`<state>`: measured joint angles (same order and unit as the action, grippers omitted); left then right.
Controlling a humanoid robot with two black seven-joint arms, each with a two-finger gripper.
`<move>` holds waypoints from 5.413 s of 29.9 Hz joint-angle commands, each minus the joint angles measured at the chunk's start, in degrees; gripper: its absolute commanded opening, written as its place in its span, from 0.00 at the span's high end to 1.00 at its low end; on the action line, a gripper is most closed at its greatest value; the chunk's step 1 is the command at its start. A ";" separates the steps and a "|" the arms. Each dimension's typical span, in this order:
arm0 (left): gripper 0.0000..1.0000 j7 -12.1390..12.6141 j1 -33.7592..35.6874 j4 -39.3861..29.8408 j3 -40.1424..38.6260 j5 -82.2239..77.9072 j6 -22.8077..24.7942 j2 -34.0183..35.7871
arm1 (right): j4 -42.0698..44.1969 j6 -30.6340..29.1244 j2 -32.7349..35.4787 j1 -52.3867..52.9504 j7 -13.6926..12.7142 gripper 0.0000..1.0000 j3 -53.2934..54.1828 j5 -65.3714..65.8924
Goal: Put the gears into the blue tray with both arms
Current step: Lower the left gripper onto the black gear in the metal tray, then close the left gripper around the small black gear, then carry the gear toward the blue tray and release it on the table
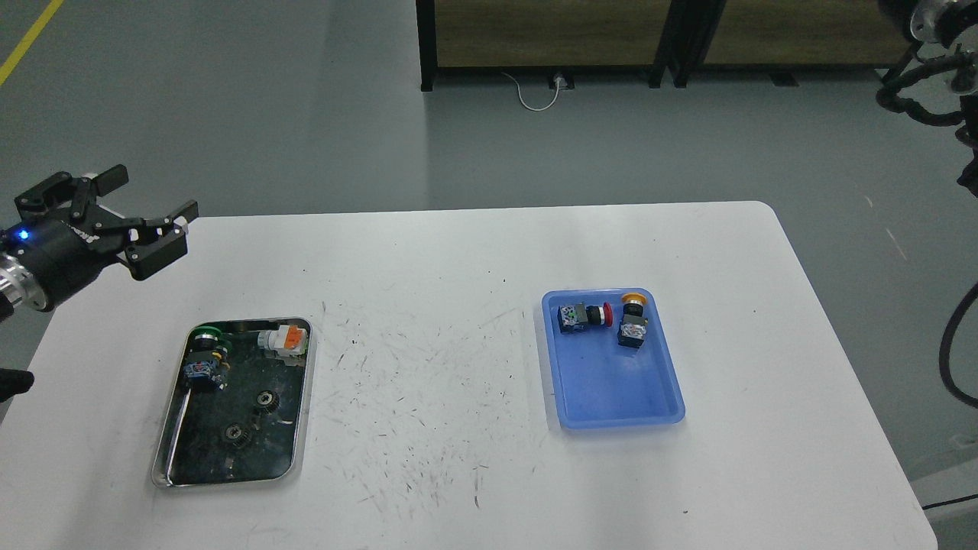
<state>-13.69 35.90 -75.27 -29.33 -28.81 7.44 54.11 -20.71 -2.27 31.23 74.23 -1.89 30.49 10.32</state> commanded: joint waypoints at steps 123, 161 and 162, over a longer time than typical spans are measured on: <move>0.81 -0.03 -9.19 5.41 9.73 -5.12 -1.20 -8.32 | 3.31 1.83 -3.80 2.06 -0.83 0.01 -2.10 3.39; 0.79 9.91 17.01 21.74 35.48 -4.24 -1.11 -51.82 | 4.80 1.83 -9.78 1.62 -0.48 0.01 -6.76 4.97; 0.78 9.91 16.66 22.35 35.48 -4.24 -1.11 -52.34 | 4.98 1.83 -10.04 1.53 -0.40 0.01 -6.76 4.97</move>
<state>-3.78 53.39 -54.38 6.10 -32.93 6.36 3.41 -16.05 -0.44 21.86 75.92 -2.45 23.78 14.95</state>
